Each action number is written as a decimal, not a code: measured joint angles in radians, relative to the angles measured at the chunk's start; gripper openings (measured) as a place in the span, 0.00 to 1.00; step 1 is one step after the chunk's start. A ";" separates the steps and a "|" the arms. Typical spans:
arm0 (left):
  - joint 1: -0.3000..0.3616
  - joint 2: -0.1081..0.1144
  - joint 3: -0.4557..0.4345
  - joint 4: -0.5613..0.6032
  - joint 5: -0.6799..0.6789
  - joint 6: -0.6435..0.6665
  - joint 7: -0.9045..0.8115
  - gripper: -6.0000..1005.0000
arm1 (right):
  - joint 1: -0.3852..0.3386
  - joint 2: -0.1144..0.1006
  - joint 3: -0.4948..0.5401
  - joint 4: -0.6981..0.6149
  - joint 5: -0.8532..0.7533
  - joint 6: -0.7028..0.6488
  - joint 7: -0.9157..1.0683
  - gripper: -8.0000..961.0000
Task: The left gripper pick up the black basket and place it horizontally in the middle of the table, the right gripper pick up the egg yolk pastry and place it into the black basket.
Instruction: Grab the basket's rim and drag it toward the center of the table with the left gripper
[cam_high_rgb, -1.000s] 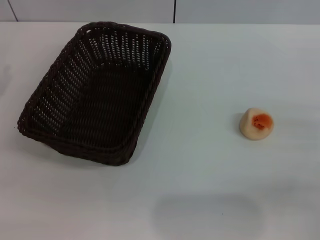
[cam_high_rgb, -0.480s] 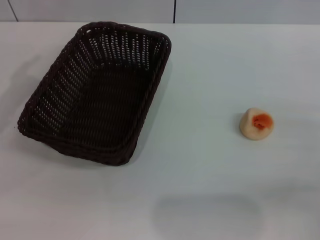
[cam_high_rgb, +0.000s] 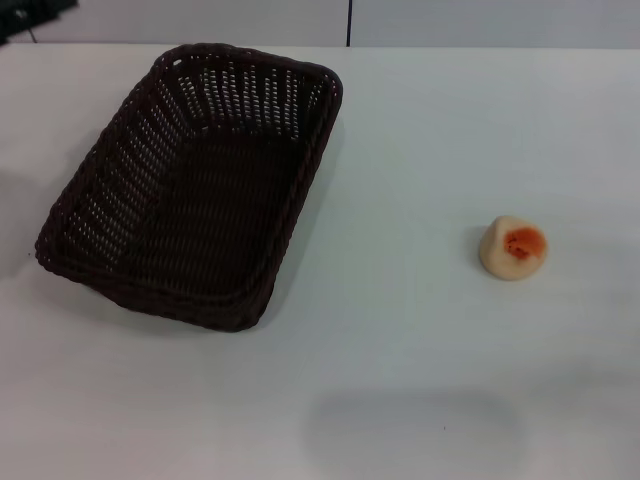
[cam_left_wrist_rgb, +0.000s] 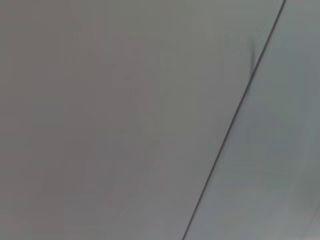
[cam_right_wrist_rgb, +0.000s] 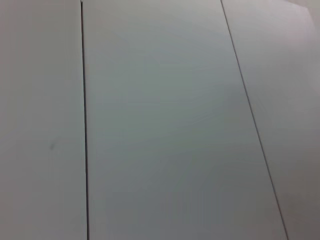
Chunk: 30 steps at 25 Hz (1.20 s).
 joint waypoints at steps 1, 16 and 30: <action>0.000 0.000 0.016 -0.017 0.035 0.009 -0.022 0.82 | 0.000 0.000 0.000 0.000 0.000 0.000 0.000 0.73; -0.018 -0.002 0.223 -0.119 0.437 0.141 -0.247 0.82 | 0.000 0.001 0.000 0.000 0.000 -0.001 0.000 0.73; -0.052 0.000 0.261 -0.034 0.534 0.166 -0.266 0.81 | 0.007 0.002 0.000 0.000 0.000 -0.001 0.000 0.73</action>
